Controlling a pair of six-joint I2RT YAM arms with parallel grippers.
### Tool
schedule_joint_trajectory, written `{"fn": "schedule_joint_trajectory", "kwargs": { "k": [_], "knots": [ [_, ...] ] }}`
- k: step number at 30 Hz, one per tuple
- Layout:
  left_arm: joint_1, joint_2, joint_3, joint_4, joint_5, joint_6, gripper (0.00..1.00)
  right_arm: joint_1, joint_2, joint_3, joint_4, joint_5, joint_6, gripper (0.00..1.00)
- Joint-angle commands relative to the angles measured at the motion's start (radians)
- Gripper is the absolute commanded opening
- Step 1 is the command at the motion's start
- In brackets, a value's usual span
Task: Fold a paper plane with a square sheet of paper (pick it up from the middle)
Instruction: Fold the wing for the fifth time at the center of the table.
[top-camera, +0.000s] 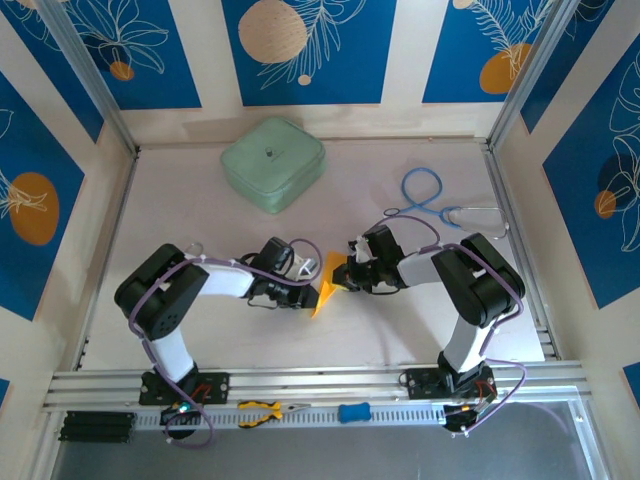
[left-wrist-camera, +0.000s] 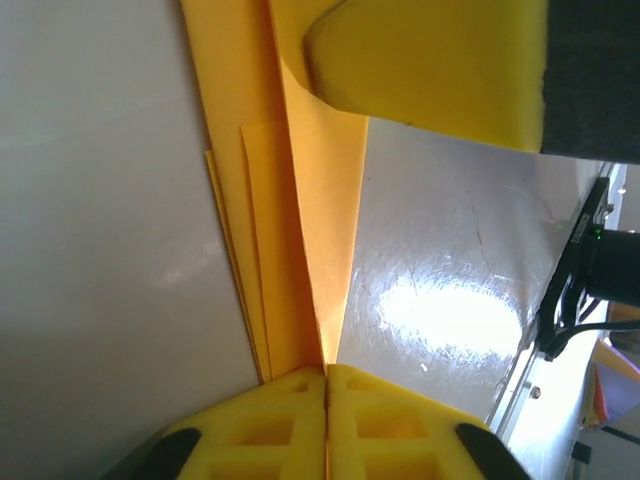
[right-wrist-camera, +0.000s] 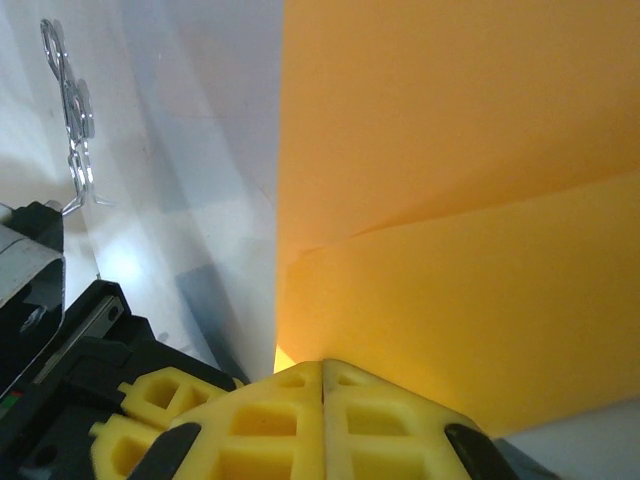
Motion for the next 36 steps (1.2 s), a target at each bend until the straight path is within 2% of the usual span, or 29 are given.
{"fn": "schedule_joint_trajectory", "kwargs": {
  "k": [1,4,8,12,14,17,19,23,24,30,31,32,36],
  "knots": [
    [-0.021,-0.013,-0.018,-0.150,-0.014,0.033,0.14,0.012,0.054,-0.004,-0.063,0.111,-0.012,0.07],
    [-0.026,-0.021,-0.027,-0.162,-0.024,0.037,0.12,0.012,0.054,-0.004,-0.067,0.114,-0.013,0.07],
    [-0.029,-0.025,-0.044,-0.155,-0.029,0.035,0.00,0.012,0.054,-0.006,-0.066,0.116,-0.012,0.07],
    [-0.031,-0.034,-0.055,-0.155,-0.038,0.031,0.01,0.011,0.054,-0.004,-0.069,0.117,-0.012,0.07],
    [-0.032,-0.043,-0.062,-0.156,-0.040,0.027,0.11,0.011,0.053,-0.004,-0.072,0.117,-0.012,0.07],
    [-0.031,-0.062,-0.081,-0.154,-0.055,0.018,0.13,0.012,0.048,-0.008,-0.076,0.122,-0.012,0.07],
    [-0.031,-0.070,-0.083,-0.157,-0.060,0.022,0.12,0.012,0.047,-0.006,-0.079,0.123,-0.013,0.07],
    [-0.031,-0.066,-0.083,-0.153,-0.052,0.024,0.00,0.012,0.045,-0.006,-0.080,0.122,-0.014,0.07],
    [-0.032,-0.065,-0.084,-0.150,-0.049,0.025,0.00,0.012,0.045,-0.006,-0.080,0.122,-0.012,0.07],
    [-0.031,-0.074,-0.090,-0.156,-0.053,0.024,0.00,0.012,0.042,-0.008,-0.084,0.126,-0.012,0.07],
    [-0.032,-0.076,-0.092,-0.158,-0.060,0.023,0.09,0.012,0.042,-0.008,-0.085,0.127,-0.012,0.07],
    [-0.032,-0.080,-0.093,-0.164,-0.067,0.023,0.13,0.012,0.043,-0.007,-0.084,0.128,-0.013,0.07],
    [-0.034,-0.086,-0.100,-0.166,-0.075,0.023,0.09,0.012,0.044,-0.010,-0.084,0.128,-0.012,0.07]
  ]
}}
